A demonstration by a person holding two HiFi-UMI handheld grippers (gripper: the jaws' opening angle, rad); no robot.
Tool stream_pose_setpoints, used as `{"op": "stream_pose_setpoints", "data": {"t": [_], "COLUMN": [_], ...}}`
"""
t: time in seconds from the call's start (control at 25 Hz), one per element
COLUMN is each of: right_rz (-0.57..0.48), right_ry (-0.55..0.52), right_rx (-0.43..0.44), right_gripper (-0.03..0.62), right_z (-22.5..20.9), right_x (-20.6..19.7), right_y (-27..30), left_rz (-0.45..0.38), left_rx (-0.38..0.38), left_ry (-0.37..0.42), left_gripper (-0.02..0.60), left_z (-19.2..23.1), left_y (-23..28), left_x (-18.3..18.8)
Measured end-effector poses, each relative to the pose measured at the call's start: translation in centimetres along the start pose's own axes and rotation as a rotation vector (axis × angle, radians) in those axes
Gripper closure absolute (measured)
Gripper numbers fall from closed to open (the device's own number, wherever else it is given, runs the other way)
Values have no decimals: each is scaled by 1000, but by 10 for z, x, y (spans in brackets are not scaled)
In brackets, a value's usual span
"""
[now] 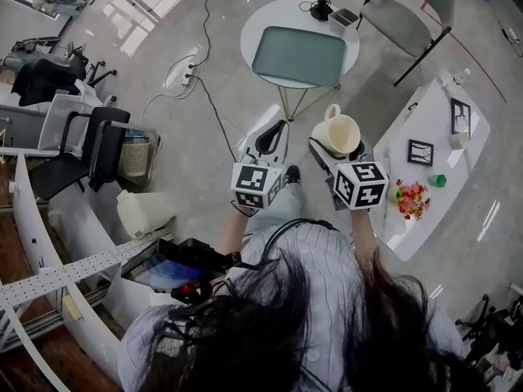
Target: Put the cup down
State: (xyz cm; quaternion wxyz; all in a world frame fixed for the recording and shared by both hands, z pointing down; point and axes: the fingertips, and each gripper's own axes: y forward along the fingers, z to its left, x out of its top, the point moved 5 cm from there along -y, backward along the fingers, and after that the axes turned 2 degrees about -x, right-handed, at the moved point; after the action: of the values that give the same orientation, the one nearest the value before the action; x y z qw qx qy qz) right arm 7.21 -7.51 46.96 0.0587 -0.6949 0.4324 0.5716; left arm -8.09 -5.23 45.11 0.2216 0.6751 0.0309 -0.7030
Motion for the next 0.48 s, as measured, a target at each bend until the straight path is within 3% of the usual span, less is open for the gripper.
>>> {"op": "stream_pose_setpoints", "data": {"t": [0.48], "right_rz": [4], "right_ry": [41], "right_rx": [-100], "right_gripper": [184], "right_z": [-13], "right_x": [35], "right_y": [70], "left_rz": [0], "left_rx": [-90], "left_ry": [22], "left_gripper": [565], "left_z": [75], "left_y": [57], "left_x": [17]}}
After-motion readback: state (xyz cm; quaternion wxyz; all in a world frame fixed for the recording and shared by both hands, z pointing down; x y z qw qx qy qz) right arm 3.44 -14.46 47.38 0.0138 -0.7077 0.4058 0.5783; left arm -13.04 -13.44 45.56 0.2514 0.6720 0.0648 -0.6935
